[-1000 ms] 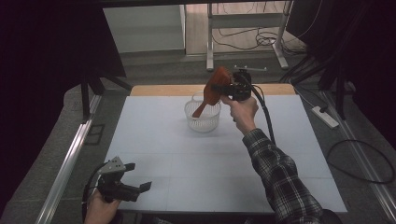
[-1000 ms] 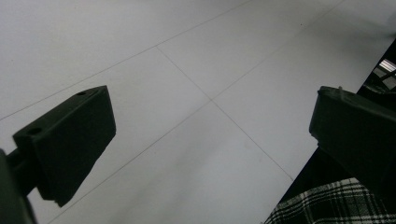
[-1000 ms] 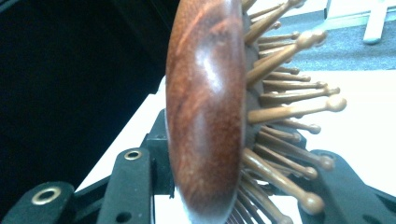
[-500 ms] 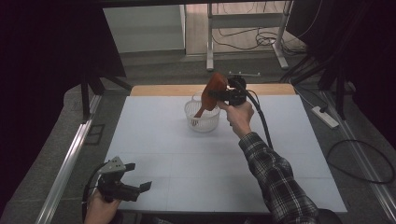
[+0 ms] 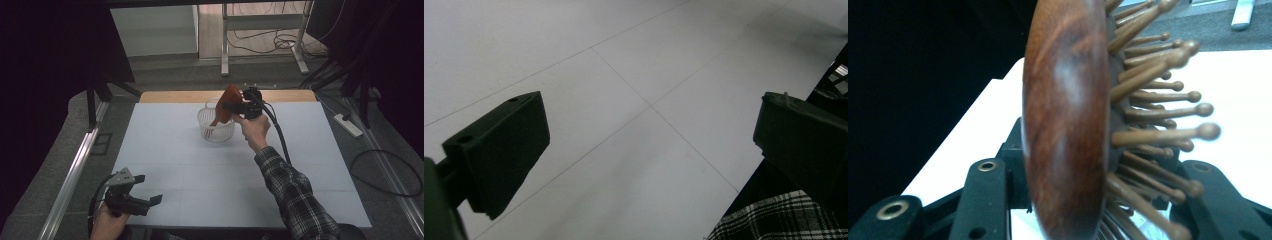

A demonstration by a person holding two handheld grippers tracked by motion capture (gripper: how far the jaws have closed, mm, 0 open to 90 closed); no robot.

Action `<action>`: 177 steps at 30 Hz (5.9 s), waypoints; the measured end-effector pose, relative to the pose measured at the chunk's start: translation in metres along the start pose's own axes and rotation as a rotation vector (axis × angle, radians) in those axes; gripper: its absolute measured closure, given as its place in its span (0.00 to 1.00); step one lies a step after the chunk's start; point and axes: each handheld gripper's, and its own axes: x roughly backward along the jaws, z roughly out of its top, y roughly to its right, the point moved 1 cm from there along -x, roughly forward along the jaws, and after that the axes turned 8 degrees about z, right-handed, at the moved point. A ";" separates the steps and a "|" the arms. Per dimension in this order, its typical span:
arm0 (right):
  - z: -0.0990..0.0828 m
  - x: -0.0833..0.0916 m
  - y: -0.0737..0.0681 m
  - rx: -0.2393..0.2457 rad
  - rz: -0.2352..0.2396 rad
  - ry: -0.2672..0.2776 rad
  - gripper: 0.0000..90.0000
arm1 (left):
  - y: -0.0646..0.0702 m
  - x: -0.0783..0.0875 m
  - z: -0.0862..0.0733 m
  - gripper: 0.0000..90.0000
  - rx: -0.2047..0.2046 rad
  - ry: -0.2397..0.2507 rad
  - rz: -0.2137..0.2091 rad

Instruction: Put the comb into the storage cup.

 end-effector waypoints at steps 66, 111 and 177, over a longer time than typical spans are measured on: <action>-0.014 0.009 0.017 0.133 -0.087 -0.150 0.22 | -0.001 -0.001 0.000 0.02 0.006 -0.006 0.000; -0.012 0.021 0.009 0.322 -0.118 -0.242 0.00 | -0.001 -0.001 0.001 0.02 0.005 -0.008 -0.001; -0.039 0.071 -0.002 0.415 -0.123 -0.282 0.00 | -0.002 -0.001 0.000 0.02 0.011 -0.005 -0.005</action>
